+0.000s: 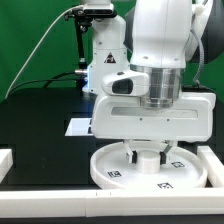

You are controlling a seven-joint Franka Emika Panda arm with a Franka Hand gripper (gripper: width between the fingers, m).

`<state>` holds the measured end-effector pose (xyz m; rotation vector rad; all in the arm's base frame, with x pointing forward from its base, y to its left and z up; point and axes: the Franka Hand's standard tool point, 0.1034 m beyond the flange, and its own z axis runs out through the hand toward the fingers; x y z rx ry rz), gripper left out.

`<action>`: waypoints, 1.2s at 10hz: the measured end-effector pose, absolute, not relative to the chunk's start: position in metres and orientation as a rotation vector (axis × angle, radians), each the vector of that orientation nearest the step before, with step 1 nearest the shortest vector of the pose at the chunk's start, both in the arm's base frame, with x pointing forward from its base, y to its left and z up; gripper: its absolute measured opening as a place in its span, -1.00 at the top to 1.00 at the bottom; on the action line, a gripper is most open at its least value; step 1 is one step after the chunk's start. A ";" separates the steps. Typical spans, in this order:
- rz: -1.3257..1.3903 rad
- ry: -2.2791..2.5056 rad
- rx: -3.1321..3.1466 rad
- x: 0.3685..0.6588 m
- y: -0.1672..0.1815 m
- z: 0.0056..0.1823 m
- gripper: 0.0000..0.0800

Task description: Assemble round table

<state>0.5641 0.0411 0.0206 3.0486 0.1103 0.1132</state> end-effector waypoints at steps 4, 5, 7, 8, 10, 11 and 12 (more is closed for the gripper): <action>0.091 0.161 3.060 0.563 0.056 0.036 -0.53; 0.104 0.160 3.074 0.565 0.060 0.049 -0.61; 0.090 0.129 3.097 0.564 0.089 0.079 -0.62; 0.090 0.050 3.105 0.562 0.106 0.087 -0.62; 0.079 0.029 3.099 0.560 0.103 0.084 -0.62; 0.073 0.017 3.099 0.560 0.102 0.084 -0.62; 0.041 0.014 3.102 0.556 0.104 0.081 -0.62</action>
Offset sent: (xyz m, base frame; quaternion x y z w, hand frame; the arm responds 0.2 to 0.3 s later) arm -0.0089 0.0262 0.0352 -0.0071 -0.0369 -0.0565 0.9977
